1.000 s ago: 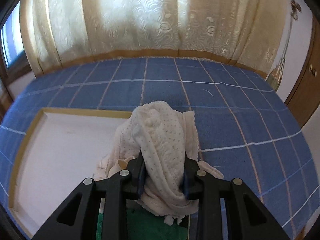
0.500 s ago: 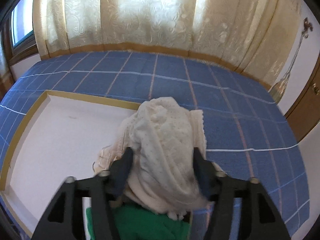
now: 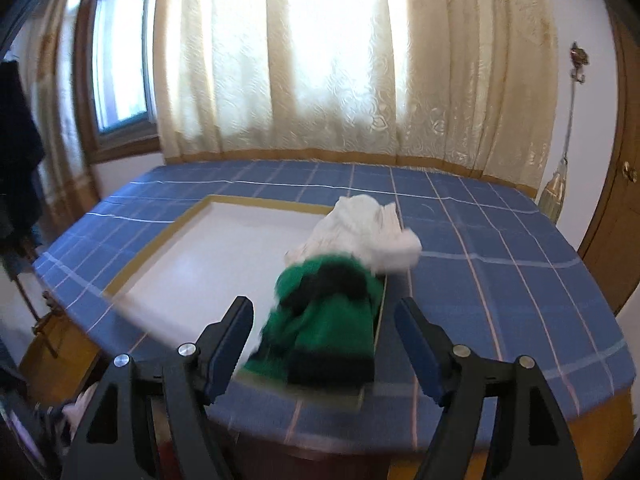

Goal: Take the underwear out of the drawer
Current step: 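Move the right tool back down into the drawer toward the red socks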

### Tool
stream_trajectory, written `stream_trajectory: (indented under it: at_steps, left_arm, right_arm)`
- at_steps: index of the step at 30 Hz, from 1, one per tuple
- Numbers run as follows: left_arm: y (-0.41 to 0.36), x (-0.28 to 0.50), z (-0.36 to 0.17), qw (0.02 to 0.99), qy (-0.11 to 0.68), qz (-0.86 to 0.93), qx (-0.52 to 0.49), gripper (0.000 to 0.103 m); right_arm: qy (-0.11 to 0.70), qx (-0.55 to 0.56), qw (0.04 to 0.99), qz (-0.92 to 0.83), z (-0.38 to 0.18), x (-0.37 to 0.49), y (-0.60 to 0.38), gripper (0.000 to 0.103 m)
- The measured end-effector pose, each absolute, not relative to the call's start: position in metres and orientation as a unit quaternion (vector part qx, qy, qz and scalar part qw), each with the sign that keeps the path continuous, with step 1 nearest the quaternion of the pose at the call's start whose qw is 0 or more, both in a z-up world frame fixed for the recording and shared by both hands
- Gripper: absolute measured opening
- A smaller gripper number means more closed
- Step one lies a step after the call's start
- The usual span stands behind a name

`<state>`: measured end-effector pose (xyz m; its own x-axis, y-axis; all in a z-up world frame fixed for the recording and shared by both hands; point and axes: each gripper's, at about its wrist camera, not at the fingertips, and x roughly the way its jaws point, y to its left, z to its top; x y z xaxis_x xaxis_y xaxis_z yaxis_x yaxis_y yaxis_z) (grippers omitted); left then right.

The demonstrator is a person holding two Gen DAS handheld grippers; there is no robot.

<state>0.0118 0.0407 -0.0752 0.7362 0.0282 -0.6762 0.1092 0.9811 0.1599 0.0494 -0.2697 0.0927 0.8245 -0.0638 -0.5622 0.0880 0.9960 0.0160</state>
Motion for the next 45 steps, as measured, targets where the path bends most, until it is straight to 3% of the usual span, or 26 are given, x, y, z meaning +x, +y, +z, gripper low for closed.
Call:
stream_trajectory:
  at_steps: [16, 26, 45]
  left_arm:
    - [0.039, 0.008, -0.074, 0.931, 0.346, -0.008, 0.115, 0.097]
    - [0.040, 0.007, -0.074, 0.932, 0.344, -0.003, 0.111, 0.097]
    - [0.039, 0.002, -0.073, 0.936, 0.328, -0.006, 0.125, 0.097]
  right_arm:
    - [0.283, 0.157, 0.945, -0.038, 0.020, -0.106, -0.274, 0.075]
    - [0.286, 0.110, 0.948, -0.090, 0.057, -0.173, -0.287, 0.075]
    - [0.467, 0.180, 0.864, 0.050, -0.043, -0.061, -0.261, 0.075]
